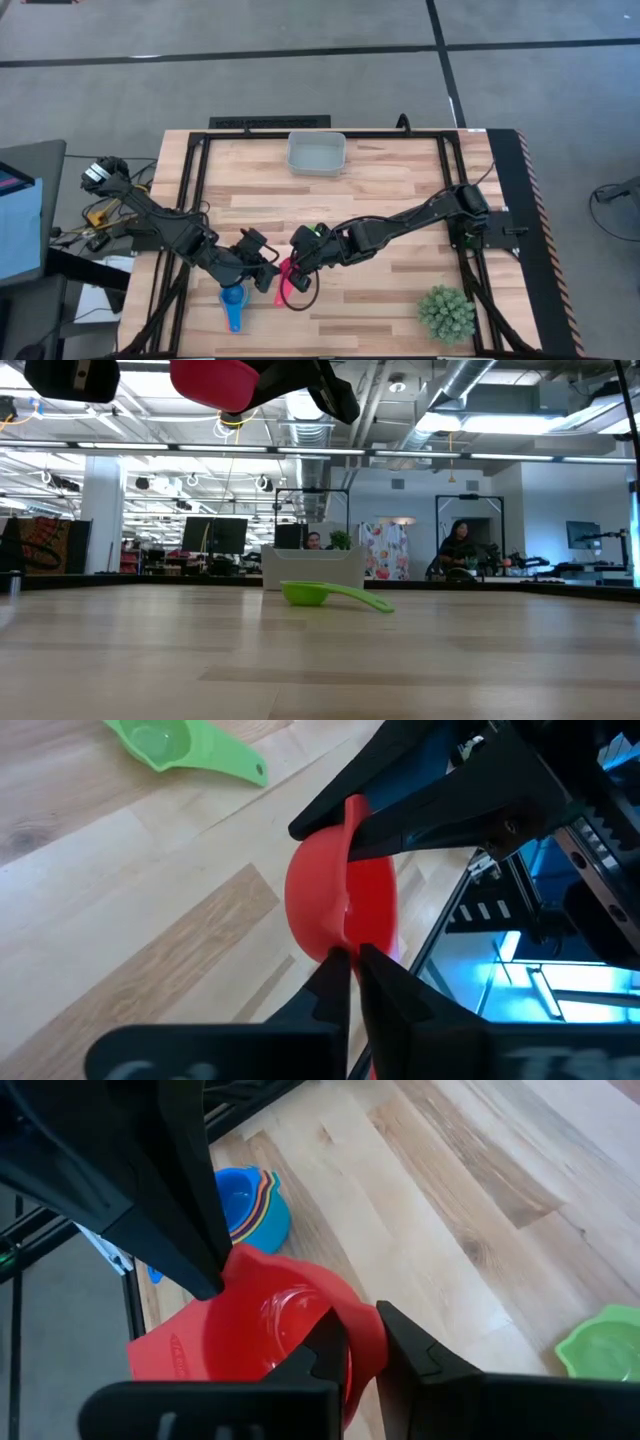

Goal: Nest measuring cups in basket
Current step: Stack the red measuring cup on top of the blue measuring cup

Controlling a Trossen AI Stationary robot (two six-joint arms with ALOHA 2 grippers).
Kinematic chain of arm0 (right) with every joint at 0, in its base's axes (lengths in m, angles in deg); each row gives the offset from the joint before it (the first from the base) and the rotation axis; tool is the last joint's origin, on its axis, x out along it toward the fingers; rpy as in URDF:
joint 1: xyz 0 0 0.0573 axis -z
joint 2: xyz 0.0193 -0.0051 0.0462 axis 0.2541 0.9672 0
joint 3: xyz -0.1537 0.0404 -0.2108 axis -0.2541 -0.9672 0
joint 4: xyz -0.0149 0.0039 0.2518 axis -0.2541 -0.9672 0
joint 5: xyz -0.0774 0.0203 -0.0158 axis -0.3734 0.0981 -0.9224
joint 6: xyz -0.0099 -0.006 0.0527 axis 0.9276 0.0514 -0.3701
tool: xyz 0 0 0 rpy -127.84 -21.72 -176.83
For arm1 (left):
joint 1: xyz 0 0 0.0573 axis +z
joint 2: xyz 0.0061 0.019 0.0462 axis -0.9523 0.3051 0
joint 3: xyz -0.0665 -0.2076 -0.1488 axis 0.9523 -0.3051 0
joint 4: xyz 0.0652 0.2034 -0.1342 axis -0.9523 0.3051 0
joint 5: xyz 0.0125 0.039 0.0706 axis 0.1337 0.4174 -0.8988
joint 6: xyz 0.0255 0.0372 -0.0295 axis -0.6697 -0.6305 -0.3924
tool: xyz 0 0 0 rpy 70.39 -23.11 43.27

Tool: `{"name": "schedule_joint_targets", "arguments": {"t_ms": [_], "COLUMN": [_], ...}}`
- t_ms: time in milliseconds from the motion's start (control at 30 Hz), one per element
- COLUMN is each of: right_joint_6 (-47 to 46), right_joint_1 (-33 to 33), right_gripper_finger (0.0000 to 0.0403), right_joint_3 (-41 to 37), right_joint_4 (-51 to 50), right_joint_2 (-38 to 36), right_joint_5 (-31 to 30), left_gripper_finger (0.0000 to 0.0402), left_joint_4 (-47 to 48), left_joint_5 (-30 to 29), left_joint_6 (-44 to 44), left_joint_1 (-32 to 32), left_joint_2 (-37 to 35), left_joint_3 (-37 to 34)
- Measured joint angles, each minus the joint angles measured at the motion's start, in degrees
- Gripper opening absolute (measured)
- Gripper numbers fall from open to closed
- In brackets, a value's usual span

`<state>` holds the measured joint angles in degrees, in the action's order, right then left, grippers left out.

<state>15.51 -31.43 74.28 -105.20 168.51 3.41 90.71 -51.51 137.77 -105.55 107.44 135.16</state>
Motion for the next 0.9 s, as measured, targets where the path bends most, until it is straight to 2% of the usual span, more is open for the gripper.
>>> {"name": "schedule_joint_targets", "arguments": {"t_ms": [100, 167, 233, 400, 533, 667, 833, 900], "right_joint_6": [-2.9, -3.6, -3.7, -2.8, -0.8, 0.4, 0.4, 0.3], "right_joint_1": [0.1, 0.2, 0.3, 0.3, 0.4, 0.8, 1.6, 2.0], "right_gripper_finger": [0.0044, 0.0045, 0.0046, 0.0045, 0.0046, 0.0046, 0.0047, 0.0056], "right_joint_3": [0.0, 0.0, 0.0, 0.2, 0.2, 0.2, 0.2, 0.2], "right_joint_4": [-0.7, -0.4, 0.5, 2.4, 5.2, 7.7, 8.5, 9.0], "right_joint_2": [0.0, 0.0, 0.0, 0.0, 0.0, -0.1, -0.1, -0.1], "right_joint_5": [0.3, 0.4, 0.4, 0.0, 0.8, 2.4, 6.3, 9.3], "left_gripper_finger": [0.0017, 0.0033, 0.0056, 0.0121, 0.0146, 0.0121, 0.0024, 0.0010], "left_joint_4": [0.0, 0.5, 2.0, 1.9, 0.1, 0.1, 0.1, 0.1], "left_joint_5": [0.9, -1.5, -3.3, -2.6, -2.2, -2.4, -6.0, -8.2], "left_joint_6": [1.1, 2.8, 4.9, 5.7, 4.5, 5.5, 9.8, 13.5], "left_joint_1": [-0.5, -2.0, -3.3, -5.9, -6.6, -7.2, -9.1, -11.0], "left_joint_2": [0.0, 0.1, 0.1, 0.1, 0.1, 0.1, 0.1, 0.1], "left_joint_3": [0.0, 0.0, 0.0, -0.1, -0.1, -0.1, -0.1, -0.1]}}
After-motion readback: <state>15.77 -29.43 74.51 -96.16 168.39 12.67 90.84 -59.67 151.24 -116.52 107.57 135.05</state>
